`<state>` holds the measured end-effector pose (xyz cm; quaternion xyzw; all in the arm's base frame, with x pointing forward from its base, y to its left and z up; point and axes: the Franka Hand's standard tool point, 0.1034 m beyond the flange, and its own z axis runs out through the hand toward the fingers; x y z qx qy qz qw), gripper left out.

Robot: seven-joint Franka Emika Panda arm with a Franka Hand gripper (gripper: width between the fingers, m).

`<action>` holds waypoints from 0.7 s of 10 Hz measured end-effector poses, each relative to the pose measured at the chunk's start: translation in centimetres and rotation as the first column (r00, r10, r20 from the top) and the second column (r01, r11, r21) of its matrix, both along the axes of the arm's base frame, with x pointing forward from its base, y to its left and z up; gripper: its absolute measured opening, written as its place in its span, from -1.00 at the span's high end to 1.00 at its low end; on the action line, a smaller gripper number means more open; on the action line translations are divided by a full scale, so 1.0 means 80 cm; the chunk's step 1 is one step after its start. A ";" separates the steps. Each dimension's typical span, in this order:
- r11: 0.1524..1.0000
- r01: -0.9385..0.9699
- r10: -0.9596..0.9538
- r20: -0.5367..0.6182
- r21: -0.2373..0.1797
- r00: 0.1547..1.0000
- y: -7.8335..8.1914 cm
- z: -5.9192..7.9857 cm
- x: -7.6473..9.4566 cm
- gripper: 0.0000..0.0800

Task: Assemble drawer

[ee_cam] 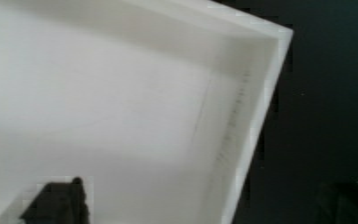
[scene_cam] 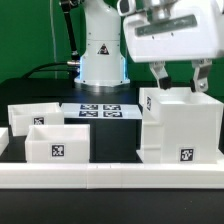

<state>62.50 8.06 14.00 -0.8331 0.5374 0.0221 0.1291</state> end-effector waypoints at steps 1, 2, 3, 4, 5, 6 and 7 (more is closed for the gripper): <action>1.000 -0.001 0.001 -0.003 0.000 1.000 0.000 -0.002 -0.001 -0.62; 0.997 -0.077 0.077 0.002 -0.015 0.997 -0.002 -0.003 -0.004 -0.62; 0.965 -0.256 0.256 0.002 -0.049 0.967 -0.011 -0.002 -0.013 -0.62; 0.935 -0.348 0.350 0.017 -0.067 0.937 -0.020 0.003 -0.018 -0.62; 0.900 -0.428 0.432 0.027 -0.083 0.902 -0.031 0.006 -0.028 -0.62; 0.866 -0.491 0.496 0.031 -0.097 0.868 -0.042 0.003 -0.034 -0.62; 0.858 -0.505 0.509 0.028 -0.099 0.860 -0.049 -0.001 -0.037 -0.62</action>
Offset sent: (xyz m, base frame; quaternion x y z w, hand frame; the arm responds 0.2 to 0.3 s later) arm -0.0373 -0.0329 0.0120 -0.0735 0.0139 -0.2945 0.9527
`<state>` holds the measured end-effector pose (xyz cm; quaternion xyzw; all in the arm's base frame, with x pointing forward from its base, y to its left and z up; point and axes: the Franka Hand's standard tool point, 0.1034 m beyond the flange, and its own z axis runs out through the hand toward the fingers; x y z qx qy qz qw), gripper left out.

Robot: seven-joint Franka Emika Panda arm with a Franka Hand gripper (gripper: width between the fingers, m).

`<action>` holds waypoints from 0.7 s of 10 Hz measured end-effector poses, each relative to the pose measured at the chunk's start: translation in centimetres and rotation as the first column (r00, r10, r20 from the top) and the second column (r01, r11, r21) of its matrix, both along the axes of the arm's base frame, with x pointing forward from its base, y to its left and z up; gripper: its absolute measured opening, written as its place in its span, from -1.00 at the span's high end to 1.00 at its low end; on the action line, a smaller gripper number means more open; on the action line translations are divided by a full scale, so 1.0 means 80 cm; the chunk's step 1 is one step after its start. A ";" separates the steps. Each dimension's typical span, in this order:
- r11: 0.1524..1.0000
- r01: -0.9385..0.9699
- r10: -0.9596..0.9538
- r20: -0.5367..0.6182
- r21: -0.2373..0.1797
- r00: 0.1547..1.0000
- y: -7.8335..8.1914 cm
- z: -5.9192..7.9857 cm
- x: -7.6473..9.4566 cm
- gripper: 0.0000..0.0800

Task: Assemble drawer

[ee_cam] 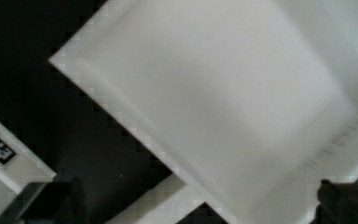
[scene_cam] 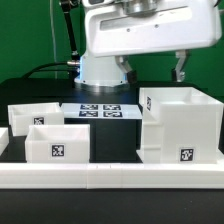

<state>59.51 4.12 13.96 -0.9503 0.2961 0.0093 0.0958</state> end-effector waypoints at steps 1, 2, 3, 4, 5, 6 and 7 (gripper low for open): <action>1.000 0.009 -0.009 0.000 0.003 1.000 0.004 0.001 0.001 -0.62; 1.000 0.003 -0.003 0.000 0.003 1.000 0.005 0.001 0.001 -0.62; 1.000 0.003 -0.003 0.000 0.003 1.000 0.004 0.001 0.001 -0.62; 0.998 -0.060 0.060 0.006 -0.007 0.998 -0.001 0.001 -0.001 -0.62; 0.968 -0.245 0.246 0.017 -0.048 0.969 -0.024 0.003 -0.004 -0.62; 0.945 -0.321 0.324 0.031 -0.068 0.946 -0.043 0.001 -0.006 -0.62; 0.923 -0.377 0.381 0.037 -0.079 0.924 -0.062 -0.003 -0.010 -0.62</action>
Offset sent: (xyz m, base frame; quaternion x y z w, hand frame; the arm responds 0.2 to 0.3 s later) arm 0.0000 0.0000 0.0000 0.0000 0.0000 0.0000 1.0000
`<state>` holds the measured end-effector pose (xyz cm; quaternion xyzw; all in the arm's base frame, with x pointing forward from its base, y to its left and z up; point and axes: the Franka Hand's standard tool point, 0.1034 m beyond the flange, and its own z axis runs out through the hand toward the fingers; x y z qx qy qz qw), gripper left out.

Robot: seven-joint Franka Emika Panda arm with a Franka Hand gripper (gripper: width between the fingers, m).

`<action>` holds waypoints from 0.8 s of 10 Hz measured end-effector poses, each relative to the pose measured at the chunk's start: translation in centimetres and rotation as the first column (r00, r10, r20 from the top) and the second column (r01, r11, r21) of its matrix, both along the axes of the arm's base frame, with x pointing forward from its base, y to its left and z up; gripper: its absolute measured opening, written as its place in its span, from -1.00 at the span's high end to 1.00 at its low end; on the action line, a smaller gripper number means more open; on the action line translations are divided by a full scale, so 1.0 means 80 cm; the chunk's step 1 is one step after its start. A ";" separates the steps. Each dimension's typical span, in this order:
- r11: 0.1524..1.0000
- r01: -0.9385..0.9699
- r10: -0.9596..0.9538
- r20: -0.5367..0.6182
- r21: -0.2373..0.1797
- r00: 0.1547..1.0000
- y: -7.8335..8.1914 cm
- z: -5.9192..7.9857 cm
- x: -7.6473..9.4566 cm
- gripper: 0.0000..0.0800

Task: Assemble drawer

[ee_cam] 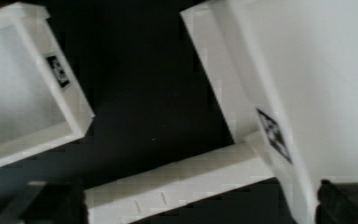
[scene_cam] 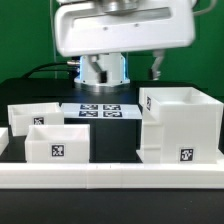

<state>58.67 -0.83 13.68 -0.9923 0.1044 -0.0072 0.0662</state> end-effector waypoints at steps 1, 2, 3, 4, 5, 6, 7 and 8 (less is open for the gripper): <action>0.999 -0.047 0.047 0.015 -0.009 0.999 -0.015 -0.002 -0.001 -0.62; 0.993 -0.113 0.114 0.032 -0.022 0.993 -0.033 -0.009 0.000 -0.62; 0.995 -0.102 0.103 0.030 -0.022 0.994 -0.034 -0.010 -0.001 -0.62; 0.994 -0.104 0.104 0.030 -0.022 0.994 -0.033 -0.010 -0.001 -0.62; 0.994 -0.104 0.104 0.030 -0.022 0.994 -0.033 -0.010 -0.001 -0.62; 0.991 -0.129 0.130 0.033 -0.026 0.991 -0.035 -0.010 -0.001 -0.62; 0.970 -0.238 0.240 0.052 -0.047 0.969 -0.044 -0.013 -0.002 -0.62; 0.959 -0.278 0.282 0.059 -0.061 0.958 -0.053 -0.022 -0.010 -0.62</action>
Offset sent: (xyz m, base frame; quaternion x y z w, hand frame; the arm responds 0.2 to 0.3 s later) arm 0.0000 0.0000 0.0000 0.0000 0.0000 0.0000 1.0000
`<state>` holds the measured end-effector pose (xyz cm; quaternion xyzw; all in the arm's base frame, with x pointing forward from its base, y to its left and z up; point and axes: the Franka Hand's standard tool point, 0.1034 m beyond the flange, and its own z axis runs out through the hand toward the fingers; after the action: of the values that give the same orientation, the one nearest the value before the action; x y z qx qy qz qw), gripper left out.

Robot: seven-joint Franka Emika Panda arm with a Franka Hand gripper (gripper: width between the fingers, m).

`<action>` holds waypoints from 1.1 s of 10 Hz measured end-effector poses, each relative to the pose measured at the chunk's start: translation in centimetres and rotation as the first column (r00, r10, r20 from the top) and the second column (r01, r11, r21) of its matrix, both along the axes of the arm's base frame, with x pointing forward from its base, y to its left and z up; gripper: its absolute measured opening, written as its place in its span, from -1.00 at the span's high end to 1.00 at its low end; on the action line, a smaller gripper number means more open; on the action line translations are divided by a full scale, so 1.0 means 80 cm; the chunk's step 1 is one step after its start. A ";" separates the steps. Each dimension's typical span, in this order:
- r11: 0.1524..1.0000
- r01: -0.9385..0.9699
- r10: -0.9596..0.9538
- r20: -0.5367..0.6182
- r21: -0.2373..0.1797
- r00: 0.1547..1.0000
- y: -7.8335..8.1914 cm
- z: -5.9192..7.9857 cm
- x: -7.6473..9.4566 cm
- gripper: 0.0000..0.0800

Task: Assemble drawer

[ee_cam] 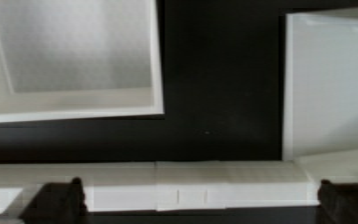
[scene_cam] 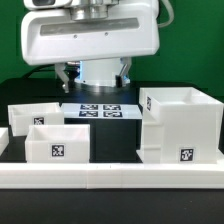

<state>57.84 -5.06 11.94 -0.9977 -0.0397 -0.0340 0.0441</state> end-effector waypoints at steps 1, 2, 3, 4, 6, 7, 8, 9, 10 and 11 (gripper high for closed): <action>1.000 -0.003 0.003 0.003 -0.007 1.000 -0.007 -0.012 -0.012 -0.62; 1.000 -0.023 0.023 0.003 -0.014 1.000 -0.012 -0.020 -0.019 -0.62; 0.999 -0.032 0.032 0.009 -0.022 0.999 -0.015 -0.029 -0.023 -0.62; 0.999 -0.032 0.033 0.012 -0.030 0.999 -0.015 -0.039 -0.029 -0.62; 0.999 -0.037 0.037 0.003 -0.038 0.999 -0.018 -0.057 -0.035 -0.62; 0.998 -0.040 0.040 -0.002 -0.040 0.999 -0.020 -0.064 -0.038 -0.62; 0.998 -0.037 0.037 -0.001 -0.045 0.999 -0.023 -0.072 -0.039 -0.62; 0.998 -0.036 0.036 -0.003 -0.049 0.999 -0.024 -0.080 -0.040 -0.62; 0.998 -0.035 0.034 -0.009 -0.048 0.999 -0.023 -0.084 -0.042 -0.62; 0.998 -0.035 0.035 -0.009 -0.048 0.999 -0.023 -0.084 -0.042 -0.62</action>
Offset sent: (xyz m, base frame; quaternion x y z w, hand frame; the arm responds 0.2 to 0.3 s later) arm -0.0204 0.0027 -0.0300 -0.0070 0.0226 -0.0303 0.9993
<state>54.46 -6.87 5.21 -0.9977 -0.0577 -0.0281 0.0207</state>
